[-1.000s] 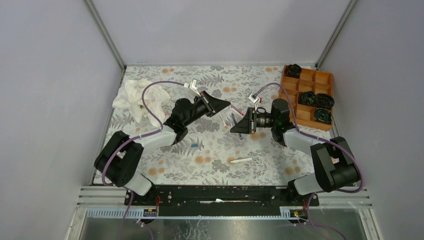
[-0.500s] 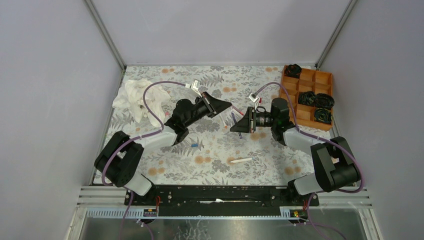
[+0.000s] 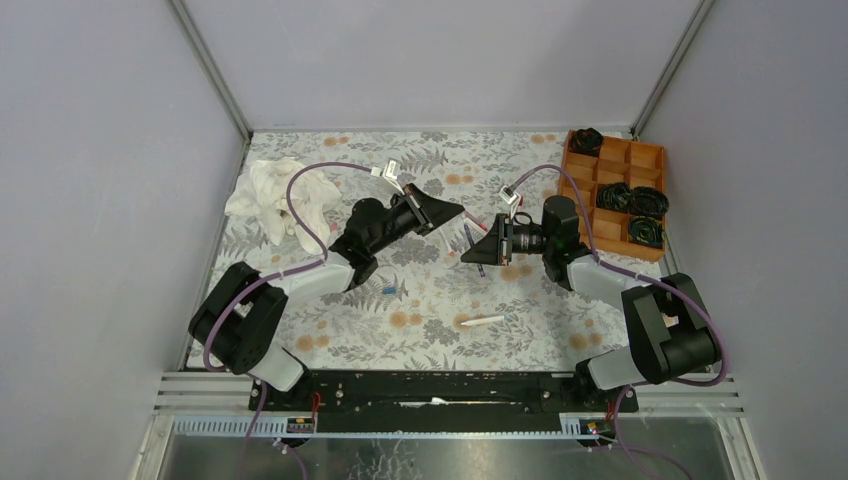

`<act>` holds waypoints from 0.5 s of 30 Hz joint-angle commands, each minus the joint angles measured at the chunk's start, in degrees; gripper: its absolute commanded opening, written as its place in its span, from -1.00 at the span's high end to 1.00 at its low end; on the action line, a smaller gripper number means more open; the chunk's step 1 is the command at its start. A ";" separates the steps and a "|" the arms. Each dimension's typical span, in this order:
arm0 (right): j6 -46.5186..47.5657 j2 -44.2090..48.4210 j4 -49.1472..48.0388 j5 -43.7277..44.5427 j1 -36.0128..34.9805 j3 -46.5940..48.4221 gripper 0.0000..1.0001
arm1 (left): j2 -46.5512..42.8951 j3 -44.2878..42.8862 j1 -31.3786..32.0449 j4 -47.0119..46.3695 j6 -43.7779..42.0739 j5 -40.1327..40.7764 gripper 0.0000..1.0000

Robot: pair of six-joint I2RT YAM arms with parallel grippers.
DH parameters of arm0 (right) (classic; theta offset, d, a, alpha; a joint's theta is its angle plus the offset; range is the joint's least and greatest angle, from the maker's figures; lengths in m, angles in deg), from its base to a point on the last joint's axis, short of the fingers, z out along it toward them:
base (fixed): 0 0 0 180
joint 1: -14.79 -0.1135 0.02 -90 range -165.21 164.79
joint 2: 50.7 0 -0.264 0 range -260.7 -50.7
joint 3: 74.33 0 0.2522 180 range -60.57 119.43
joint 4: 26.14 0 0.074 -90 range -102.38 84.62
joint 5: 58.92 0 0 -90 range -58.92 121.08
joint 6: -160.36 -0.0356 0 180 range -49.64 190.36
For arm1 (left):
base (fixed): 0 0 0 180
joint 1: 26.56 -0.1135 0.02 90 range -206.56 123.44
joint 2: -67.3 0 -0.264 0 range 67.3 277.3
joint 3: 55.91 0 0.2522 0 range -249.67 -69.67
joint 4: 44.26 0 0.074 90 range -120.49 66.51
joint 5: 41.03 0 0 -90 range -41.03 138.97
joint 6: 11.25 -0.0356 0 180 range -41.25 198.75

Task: Insert the pens into the pen caps
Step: Insert the pen cap onto the pen.

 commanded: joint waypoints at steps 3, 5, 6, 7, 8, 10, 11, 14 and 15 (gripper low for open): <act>-0.38 0.95 -2.11 -0.30 0.49 1.71 1.00 | -0.13 0.20 0.42 -3.28 -0.61 -0.02 0.71; -0.37 1.04 -2.25 -0.62 0.49 1.71 1.00 | -0.15 0.13 0.35 -3.00 -0.65 0.14 0.71; -0.37 1.04 -2.39 -0.92 0.49 1.71 1.00 | -0.09 0.09 0.34 -2.95 -0.65 0.23 0.71; -0.37 1.07 -2.49 -1.28 0.49 1.71 1.00 | -0.06 0.09 0.40 -2.87 -0.65 0.44 0.71; -0.37 0.97 -2.57 -1.57 0.51 1.71 1.00 | -0.01 0.09 0.37 -2.87 -0.65 0.45 0.71; -0.25 0.80 -2.57 -1.87 0.51 1.78 1.00 | -0.07 -0.02 0.29 -2.86 -0.51 0.60 0.71; -0.20 0.72 -2.44 -2.05 0.49 1.84 1.00 | -0.13 -0.10 0.35 -2.83 -0.48 0.73 0.71; -0.14 0.44 -2.08 -2.29 0.53 2.01 1.00 | -0.26 -0.22 0.32 -2.81 -0.39 0.86 0.71; -0.11 0.35 -2.00 -2.39 0.56 2.02 1.00 | -0.31 -0.19 0.38 -2.80 -0.39 0.87 0.71</act>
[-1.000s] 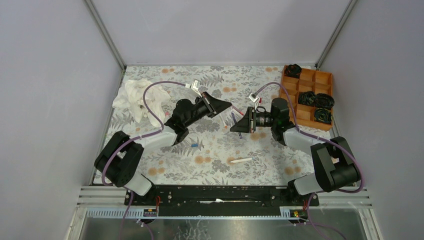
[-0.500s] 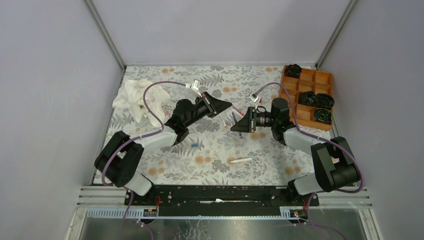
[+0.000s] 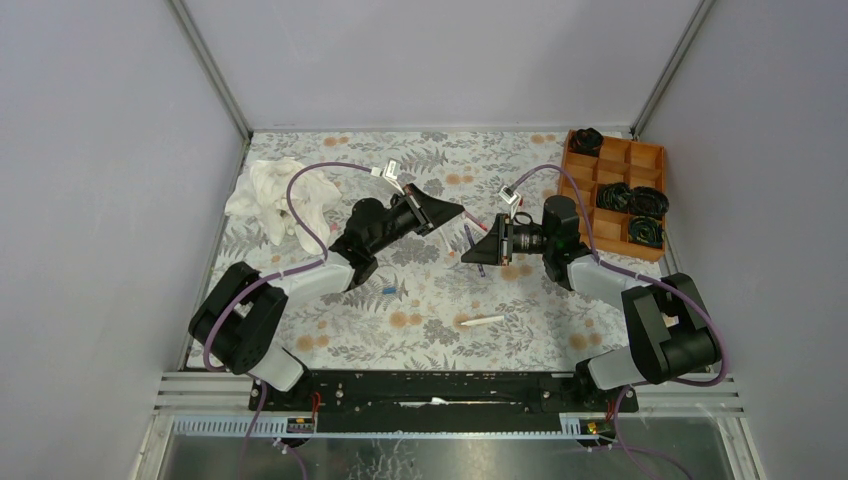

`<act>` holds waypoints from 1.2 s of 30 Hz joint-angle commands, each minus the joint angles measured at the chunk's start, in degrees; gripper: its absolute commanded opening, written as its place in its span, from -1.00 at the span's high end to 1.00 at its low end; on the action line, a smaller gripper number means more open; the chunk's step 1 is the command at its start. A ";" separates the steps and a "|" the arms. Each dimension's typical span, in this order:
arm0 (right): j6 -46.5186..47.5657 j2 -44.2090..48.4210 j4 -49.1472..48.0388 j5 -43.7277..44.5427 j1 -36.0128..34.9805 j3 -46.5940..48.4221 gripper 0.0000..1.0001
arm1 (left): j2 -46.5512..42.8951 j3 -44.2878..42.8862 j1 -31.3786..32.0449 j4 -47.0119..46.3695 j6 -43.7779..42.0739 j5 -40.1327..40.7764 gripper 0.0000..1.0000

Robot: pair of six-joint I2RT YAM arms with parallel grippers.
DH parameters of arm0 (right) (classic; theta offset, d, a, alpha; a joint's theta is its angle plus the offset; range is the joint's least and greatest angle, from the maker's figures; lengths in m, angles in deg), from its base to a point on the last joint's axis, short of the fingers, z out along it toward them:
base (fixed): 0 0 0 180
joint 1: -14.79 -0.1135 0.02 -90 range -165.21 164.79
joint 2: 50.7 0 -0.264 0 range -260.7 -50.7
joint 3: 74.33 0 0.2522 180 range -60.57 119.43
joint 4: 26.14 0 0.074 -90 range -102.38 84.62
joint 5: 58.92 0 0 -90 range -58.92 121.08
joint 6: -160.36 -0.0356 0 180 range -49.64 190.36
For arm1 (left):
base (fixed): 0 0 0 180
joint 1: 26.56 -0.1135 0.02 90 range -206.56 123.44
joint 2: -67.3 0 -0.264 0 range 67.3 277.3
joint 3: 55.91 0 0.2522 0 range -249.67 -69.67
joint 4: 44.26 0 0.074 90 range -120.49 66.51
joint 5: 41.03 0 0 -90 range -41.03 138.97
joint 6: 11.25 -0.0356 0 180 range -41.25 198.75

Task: Insert the pens into the pen caps
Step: Insert the pen cap onto the pen.

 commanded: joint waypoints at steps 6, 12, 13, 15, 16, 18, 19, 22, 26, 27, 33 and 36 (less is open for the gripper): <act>0.20 0.10 -1.51 -2.49 0.27 2.15 1.00 | -0.31 -0.02 0.33 -2.85 -0.19 1.00 0.71; 0.24 0.06 -1.45 -2.96 0.18 2.15 1.00 | -0.41 0.08 0.33 -2.79 -0.06 1.54 0.71; 0.35 0.12 -1.45 -3.06 0.18 2.22 1.00 | -0.40 0.08 0.33 -2.70 -0.06 1.59 0.71; 0.46 0.32 -1.49 -3.05 0.18 2.07 1.00 | -0.32 0.11 0.33 -2.60 -0.06 1.65 0.71; 0.51 0.46 -1.47 -3.07 0.19 2.06 1.00 | -0.32 0.17 0.33 -2.54 -0.13 1.62 0.71; 0.53 0.66 -1.45 -2.99 0.18 2.06 1.00 | -0.30 0.30 0.33 -2.53 -0.07 1.62 0.71; 0.56 0.76 -1.39 -2.87 0.25 2.07 1.00 | -0.31 0.39 0.33 -2.50 -0.11 1.61 0.71; 0.63 0.74 -1.52 -3.02 0.18 2.06 1.00 | -0.39 0.61 0.32 -2.46 -0.15 1.83 0.71; 0.12 0.77 -2.57 -3.68 0.18 1.80 1.00 | -0.48 0.70 0.25 -2.23 -0.15 2.13 0.71; 0.11 0.78 -2.60 -3.76 0.18 1.84 1.00 | -0.36 0.64 0.24 -2.17 -0.15 2.09 0.71; 0.28 1.16 -2.34 -3.16 0.23 1.84 1.00 | -0.31 0.67 0.24 -2.09 -0.15 1.97 0.71; 0.46 1.48 -2.19 -2.83 0.22 1.71 1.00 | -0.37 0.92 0.24 -2.02 -0.24 1.89 0.71</act>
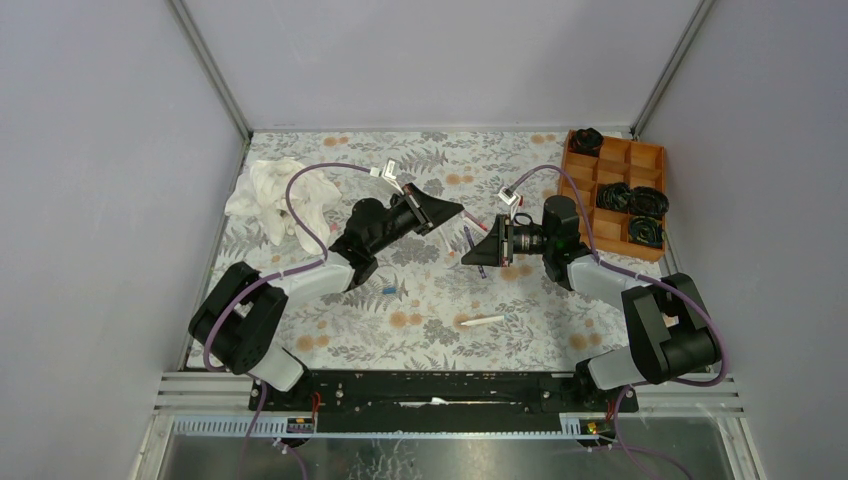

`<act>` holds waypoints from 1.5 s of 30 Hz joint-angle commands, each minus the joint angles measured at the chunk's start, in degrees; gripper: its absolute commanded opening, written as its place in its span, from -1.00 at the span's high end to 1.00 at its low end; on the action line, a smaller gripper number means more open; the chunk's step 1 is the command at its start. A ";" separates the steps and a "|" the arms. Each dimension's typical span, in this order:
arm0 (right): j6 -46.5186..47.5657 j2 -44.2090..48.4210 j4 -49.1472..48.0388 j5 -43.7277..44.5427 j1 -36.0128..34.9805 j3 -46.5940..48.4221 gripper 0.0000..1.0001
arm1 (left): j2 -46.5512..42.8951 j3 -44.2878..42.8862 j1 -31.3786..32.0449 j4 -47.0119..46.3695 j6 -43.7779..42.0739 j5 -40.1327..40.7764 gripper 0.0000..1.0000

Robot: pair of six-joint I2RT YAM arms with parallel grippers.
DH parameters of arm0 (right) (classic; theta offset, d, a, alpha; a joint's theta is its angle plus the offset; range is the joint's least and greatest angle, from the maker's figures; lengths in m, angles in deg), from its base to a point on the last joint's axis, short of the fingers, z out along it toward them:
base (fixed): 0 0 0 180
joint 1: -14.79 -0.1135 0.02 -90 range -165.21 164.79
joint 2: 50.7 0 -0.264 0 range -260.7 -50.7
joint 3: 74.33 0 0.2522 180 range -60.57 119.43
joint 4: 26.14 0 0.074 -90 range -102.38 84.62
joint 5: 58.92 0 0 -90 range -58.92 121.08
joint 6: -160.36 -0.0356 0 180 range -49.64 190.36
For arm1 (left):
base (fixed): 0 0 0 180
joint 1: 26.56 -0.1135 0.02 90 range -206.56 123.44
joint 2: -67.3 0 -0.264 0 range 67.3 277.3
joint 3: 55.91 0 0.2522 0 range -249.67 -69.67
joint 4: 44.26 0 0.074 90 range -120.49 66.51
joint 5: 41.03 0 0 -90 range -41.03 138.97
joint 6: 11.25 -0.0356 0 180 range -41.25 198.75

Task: Insert the pens into the pen caps
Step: Insert the pen cap onto the pen.

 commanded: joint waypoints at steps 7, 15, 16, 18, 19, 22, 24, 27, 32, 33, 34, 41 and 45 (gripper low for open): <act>1.47 1.90 -0.24 0.72 0.27 1.89 1.00 | 0.01 1.45 0.24 -2.73 -0.19 0.28 0.71; 1.81 1.73 1.32 1.89 0.29 2.15 1.00 | 0.04 1.57 0.24 -3.43 -0.03 -0.42 0.71; 1.82 1.73 1.33 1.99 0.27 2.15 1.00 | -0.01 1.60 0.24 -3.48 -0.02 -0.52 0.71; 1.87 1.73 1.64 2.22 0.27 2.23 1.00 | -0.07 1.58 0.24 -3.60 -0.02 -0.54 0.71; 1.91 1.72 1.76 2.34 0.31 2.24 1.00 | -0.15 1.62 0.24 -3.60 -0.02 -0.63 0.71; 1.91 1.80 1.80 2.54 0.40 2.26 1.00 | -0.14 1.71 0.24 -3.52 -0.01 -0.77 0.71; 1.89 1.89 1.72 2.54 0.36 2.32 1.00 | -0.05 1.88 0.24 -3.59 0.07 -0.73 0.71; 1.83 1.95 1.65 2.45 0.49 2.30 1.00 | 0.15 2.19 0.22 -4.04 0.32 -0.90 0.71; 1.56 1.84 1.53 2.37 0.47 2.25 1.00 | 0.38 2.16 0.33 -4.08 0.40 -0.88 0.71; 1.54 1.82 1.46 2.43 0.46 2.24 1.00 | 0.39 2.18 0.33 -4.17 0.42 -0.93 0.71; 1.52 1.77 1.50 2.49 0.45 2.24 1.00 | 0.44 2.10 0.33 -4.18 0.42 -0.96 0.71; 1.29 1.37 1.51 2.54 0.46 2.47 1.00 | 0.78 1.84 0.66 -4.15 0.34 -1.18 0.71; 1.18 1.55 1.49 2.45 0.44 2.50 1.00 | 1.21 1.98 1.22 -3.94 0.21 -0.68 0.71</act>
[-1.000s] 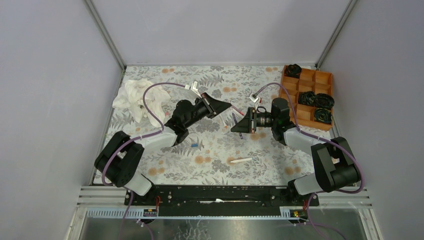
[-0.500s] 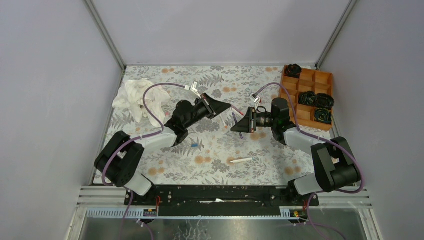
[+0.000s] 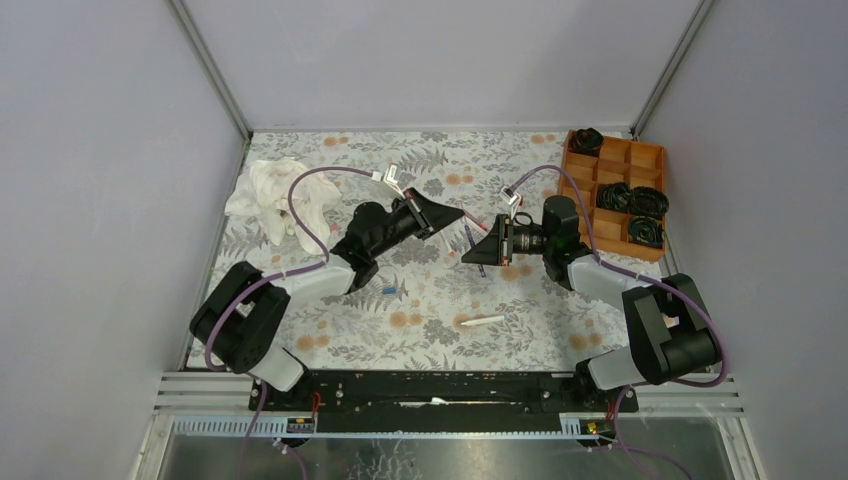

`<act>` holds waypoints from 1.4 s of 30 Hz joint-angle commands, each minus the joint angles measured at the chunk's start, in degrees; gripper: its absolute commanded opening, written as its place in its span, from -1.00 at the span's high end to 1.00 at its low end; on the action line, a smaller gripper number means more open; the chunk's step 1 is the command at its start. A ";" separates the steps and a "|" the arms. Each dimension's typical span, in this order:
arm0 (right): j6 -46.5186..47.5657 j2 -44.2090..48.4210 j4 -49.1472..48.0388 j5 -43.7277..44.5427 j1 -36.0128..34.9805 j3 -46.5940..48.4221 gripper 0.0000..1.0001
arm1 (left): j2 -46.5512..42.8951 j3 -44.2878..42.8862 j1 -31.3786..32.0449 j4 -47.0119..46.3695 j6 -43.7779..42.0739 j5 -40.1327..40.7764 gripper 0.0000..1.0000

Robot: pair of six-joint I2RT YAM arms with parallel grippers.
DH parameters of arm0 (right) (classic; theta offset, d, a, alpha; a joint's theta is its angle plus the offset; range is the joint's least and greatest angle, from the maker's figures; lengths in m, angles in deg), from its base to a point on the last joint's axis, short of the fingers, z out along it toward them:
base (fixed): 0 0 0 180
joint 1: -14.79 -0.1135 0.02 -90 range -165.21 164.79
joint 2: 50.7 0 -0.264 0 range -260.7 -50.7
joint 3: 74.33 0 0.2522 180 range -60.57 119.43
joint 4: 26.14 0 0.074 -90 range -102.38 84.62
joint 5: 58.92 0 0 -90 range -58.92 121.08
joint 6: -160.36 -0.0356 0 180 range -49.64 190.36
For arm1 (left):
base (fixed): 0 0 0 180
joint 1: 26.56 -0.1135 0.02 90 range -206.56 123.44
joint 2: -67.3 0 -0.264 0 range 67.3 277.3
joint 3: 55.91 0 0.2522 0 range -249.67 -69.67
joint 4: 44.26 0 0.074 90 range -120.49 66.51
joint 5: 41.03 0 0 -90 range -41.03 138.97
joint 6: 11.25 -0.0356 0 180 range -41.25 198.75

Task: Insert the pens into the pen caps
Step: Insert the pen cap onto the pen.

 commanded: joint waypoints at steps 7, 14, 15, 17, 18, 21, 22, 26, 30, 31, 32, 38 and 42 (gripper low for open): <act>-1.00 1.18 -0.41 1.42 0.53 2.18 1.00 | 0.95 0.85 1.96 -3.47 -0.70 0.79 0.71; -5.02 1.89 -4.75 2.60 1.26 0.81 1.00 | 0.26 1.20 3.76 -2.71 -2.84 2.77 0.71; -5.08 2.03 -4.90 2.82 1.31 0.71 1.00 | 0.28 1.14 4.02 -2.50 -3.26 2.87 0.71; -5.28 2.19 -5.35 2.88 1.54 0.55 1.00 | 0.16 0.95 4.62 -2.03 -4.12 3.25 0.71; -5.62 2.23 -5.69 2.92 1.68 0.40 1.00 | 0.19 0.88 4.90 -1.93 -4.60 3.29 0.71; -6.14 2.26 -6.44 3.09 1.99 0.13 1.00 | -0.10 0.89 5.69 -1.86 -5.97 3.44 0.70; -6.24 2.14 -6.45 3.10 2.11 0.17 1.00 | -0.22 0.84 5.96 -1.75 -6.40 3.56 0.70; -7.58 1.67 -7.71 2.75 2.25 -0.03 1.00 | -0.92 0.63 6.76 -0.90 -8.69 3.80 0.68; -7.68 1.61 -8.36 2.35 2.25 -0.05 1.00 | -1.62 0.17 7.14 0.04 -11.65 2.79 0.67; -7.25 1.74 -8.26 2.27 2.28 -0.02 1.00 | -1.84 0.04 7.20 0.49 -12.44 2.45 0.66; -6.39 1.91 -7.77 2.16 2.28 0.09 1.00 | -1.99 0.01 7.22 0.44 -13.12 2.06 0.64; -2.63 3.22 -6.97 1.66 2.66 0.13 1.00 | -3.67 0.66 7.56 -0.88 -15.38 0.30 0.36; -0.41 4.33 -6.95 1.17 2.71 -0.12 1.00 | -4.84 1.01 7.60 -1.09 -15.37 0.12 0.23</act>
